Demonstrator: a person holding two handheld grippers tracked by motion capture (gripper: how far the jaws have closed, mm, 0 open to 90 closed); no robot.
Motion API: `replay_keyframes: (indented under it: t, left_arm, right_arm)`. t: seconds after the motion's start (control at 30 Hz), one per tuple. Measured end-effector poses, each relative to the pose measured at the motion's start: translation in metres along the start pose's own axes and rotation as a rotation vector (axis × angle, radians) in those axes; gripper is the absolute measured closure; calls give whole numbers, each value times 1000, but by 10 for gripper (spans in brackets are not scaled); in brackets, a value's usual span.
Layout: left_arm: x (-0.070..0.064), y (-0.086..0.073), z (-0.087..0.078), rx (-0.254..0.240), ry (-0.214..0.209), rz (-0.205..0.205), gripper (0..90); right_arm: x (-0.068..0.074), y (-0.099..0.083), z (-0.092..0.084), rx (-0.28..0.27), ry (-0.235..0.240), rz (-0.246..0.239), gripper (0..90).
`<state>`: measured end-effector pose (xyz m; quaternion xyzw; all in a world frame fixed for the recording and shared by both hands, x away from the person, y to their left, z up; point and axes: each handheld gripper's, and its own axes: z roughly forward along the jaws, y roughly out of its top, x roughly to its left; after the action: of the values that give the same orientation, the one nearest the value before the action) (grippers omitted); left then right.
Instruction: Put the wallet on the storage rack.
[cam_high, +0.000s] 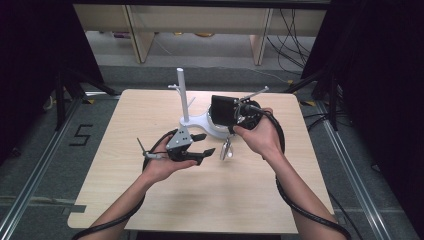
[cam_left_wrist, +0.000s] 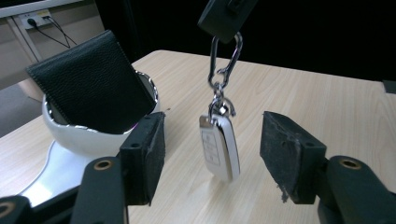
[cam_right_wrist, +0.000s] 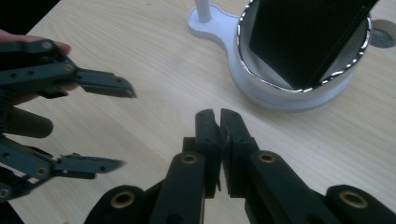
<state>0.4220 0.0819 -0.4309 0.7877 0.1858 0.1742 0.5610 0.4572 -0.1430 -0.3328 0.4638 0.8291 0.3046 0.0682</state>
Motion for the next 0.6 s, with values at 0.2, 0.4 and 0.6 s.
replay_keyframes:
  t: [0.2,0.4,0.6]
  left_arm:
    - [-3,6,8,-7,1,5,439]
    - [-6,6,17,7,12,22,446]
    - [-5,2,21,6,52,38,494]
  right_arm:
    - [13,4,3,8,18,-13,875]
    - [22,8,7,9,36,-19,875]
    - [28,11,11,8,56,-39,875]
